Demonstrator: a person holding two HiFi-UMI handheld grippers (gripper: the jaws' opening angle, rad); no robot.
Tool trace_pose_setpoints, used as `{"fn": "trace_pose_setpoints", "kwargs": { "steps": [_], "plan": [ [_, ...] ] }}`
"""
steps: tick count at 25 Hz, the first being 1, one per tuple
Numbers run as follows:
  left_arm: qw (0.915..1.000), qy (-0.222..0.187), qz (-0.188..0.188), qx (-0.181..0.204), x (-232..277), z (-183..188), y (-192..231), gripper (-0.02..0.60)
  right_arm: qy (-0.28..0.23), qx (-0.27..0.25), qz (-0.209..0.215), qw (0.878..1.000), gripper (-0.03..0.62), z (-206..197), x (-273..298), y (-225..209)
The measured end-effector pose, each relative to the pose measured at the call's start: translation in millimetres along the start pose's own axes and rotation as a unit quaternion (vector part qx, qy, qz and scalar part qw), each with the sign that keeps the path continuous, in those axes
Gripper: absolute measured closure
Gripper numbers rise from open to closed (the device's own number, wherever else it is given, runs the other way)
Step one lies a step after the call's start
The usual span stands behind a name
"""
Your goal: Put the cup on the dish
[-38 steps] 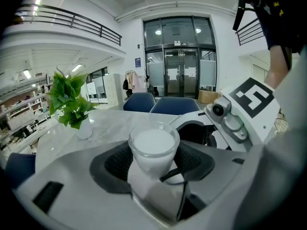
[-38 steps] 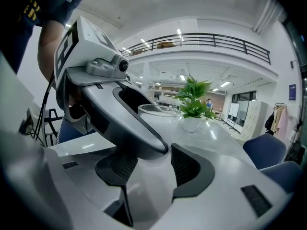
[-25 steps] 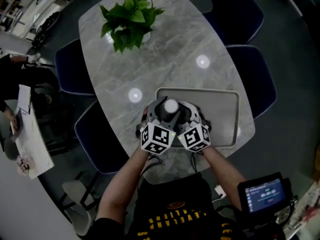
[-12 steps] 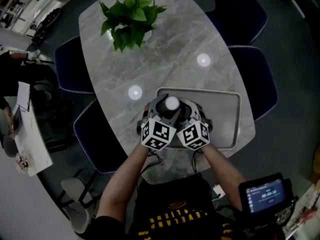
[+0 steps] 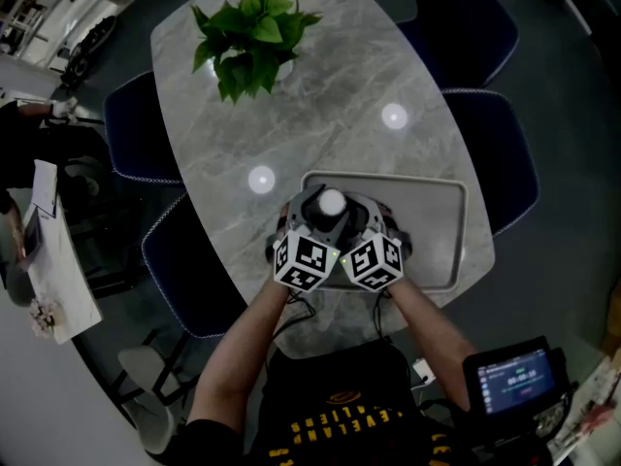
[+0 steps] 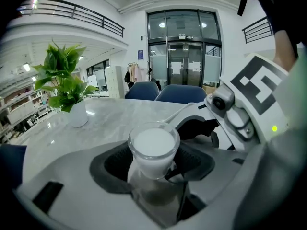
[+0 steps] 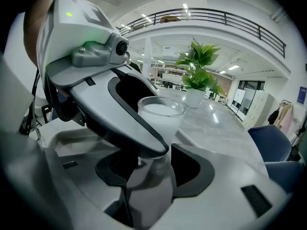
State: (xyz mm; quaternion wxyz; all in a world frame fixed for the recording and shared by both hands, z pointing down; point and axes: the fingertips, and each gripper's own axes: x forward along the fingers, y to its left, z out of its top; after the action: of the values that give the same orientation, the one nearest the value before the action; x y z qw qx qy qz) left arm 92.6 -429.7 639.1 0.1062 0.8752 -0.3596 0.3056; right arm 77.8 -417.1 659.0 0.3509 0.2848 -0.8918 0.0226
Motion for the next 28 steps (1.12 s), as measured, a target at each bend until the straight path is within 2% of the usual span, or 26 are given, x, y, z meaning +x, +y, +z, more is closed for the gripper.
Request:
{"fn": "trace_pose_setpoints", "kwargs": {
  "steps": [17,28],
  "plan": [
    [0.9999,0.002,0.005,-0.011,1,-1,2,0.314,0.005,0.017,-0.004,1.0,0.375,-1,0,-2],
    [0.9982,0.007,0.014,-0.058,-10,-5,9,0.314,0.013,0.026,-0.005,1.0,0.375,-2,-2,2]
  ]
}}
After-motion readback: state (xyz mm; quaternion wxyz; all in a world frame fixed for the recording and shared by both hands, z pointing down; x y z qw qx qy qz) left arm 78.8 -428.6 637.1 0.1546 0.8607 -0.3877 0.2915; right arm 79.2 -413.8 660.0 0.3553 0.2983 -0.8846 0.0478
